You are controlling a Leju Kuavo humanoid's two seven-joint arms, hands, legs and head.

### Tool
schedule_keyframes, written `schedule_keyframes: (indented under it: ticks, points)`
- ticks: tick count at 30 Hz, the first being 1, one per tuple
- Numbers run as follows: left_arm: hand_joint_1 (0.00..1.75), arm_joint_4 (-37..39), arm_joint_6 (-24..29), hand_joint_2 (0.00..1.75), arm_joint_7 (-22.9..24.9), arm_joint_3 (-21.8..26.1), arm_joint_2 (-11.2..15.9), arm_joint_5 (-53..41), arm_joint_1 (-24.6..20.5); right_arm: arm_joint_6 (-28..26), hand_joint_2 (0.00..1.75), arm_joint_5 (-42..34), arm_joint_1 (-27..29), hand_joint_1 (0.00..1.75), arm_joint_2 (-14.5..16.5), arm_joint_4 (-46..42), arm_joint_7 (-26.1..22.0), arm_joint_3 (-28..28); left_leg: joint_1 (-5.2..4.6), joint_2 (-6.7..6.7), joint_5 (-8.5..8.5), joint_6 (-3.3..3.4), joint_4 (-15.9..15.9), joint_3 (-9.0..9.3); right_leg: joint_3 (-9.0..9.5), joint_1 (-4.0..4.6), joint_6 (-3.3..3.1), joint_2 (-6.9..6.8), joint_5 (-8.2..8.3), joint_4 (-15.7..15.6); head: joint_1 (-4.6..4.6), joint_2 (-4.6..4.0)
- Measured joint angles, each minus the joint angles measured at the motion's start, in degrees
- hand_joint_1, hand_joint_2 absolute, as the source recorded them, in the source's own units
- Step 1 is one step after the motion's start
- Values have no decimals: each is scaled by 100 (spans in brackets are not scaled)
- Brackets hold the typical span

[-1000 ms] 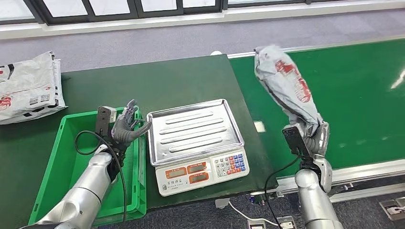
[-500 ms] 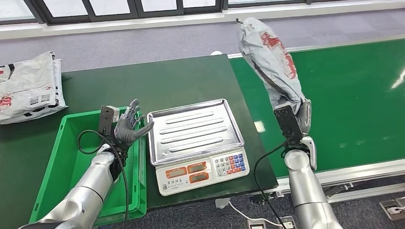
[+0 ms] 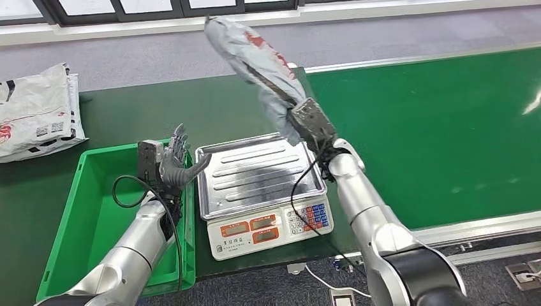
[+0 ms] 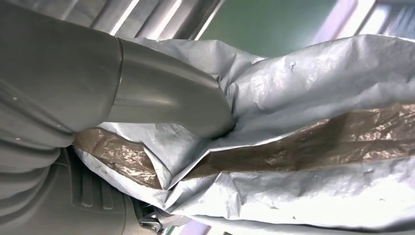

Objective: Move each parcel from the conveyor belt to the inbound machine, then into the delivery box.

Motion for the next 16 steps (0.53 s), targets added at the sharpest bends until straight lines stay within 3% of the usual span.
schedule_keyframes:
  ticks: [5, 16]
  points:
    - [0, -67, 39, 175, -37, 19, -57, 75, -35, 53, 175, 25, -223, 175, 279, 458, -10, 196, 1, -3, 0, 0, 1, -19, -14, 1, 0, -4, 0, -1, 0, 0]
    - [0, -91, 41, 175, -39, 21, -74, 91, -36, 67, 175, 30, -301, 175, 347, 722, -37, 241, -1, 1, -1, 2, 4, -25, -20, 0, 3, -1, 2, -5, 0, 0]
